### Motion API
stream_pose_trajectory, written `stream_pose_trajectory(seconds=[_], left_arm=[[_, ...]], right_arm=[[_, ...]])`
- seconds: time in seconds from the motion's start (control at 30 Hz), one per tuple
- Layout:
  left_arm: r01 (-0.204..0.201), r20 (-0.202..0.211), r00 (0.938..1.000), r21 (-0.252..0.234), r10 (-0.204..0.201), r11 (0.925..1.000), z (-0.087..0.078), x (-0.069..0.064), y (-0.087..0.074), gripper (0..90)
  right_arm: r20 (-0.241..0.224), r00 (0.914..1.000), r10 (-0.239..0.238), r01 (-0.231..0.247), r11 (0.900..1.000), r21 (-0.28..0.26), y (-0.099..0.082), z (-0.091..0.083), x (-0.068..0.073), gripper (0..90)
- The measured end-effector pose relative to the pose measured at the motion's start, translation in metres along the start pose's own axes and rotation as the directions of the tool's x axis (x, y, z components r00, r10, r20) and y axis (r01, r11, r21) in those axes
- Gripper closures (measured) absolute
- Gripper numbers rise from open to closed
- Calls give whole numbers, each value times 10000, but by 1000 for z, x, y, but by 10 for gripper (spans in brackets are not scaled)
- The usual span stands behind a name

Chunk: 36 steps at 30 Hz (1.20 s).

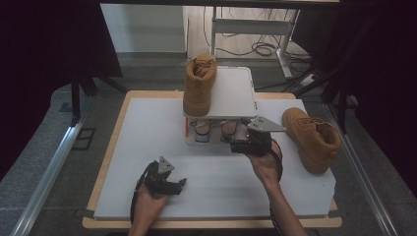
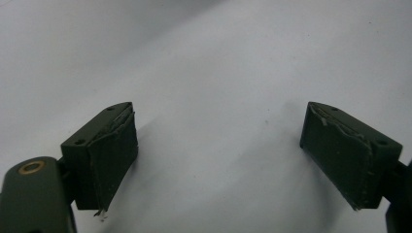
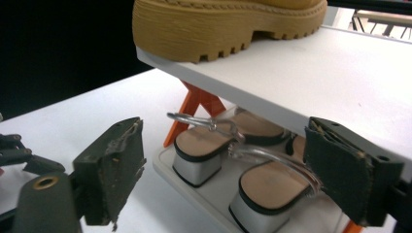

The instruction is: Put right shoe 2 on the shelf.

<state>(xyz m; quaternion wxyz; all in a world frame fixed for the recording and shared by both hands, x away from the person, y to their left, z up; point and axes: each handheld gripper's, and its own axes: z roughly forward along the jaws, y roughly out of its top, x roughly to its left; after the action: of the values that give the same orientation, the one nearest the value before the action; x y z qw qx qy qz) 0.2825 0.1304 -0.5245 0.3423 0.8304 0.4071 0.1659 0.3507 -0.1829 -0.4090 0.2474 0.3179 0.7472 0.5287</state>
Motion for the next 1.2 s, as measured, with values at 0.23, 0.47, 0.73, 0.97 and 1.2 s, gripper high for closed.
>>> stream_pose_trajectory(seconds=[0.23,0.47,0.73,0.97,1.2], left_arm=[[-4,-5,10000,-8,4,10000,0,0,0,134],[-17,-7,10000,0,17,10000,0,0,0,134],[-6,-13,10000,-10,6,10000,0,0,0,134],[-15,-18,10000,-7,15,10000,0,0,0,134],[-34,-22,10000,5,34,10000,0,0,0,134]], right_arm=[[214,9997,120,-120,9999,-8,-7,-10,-4,109],[371,9992,165,-161,9998,-107,-15,-17,-8,35],[438,9990,101,-109,9998,180,-25,-27,-14,23],[380,9993,29,-37,9997,227,-32,-35,-17,0],[344,9994,25,-31,9999,165,-37,-42,-18,0]])
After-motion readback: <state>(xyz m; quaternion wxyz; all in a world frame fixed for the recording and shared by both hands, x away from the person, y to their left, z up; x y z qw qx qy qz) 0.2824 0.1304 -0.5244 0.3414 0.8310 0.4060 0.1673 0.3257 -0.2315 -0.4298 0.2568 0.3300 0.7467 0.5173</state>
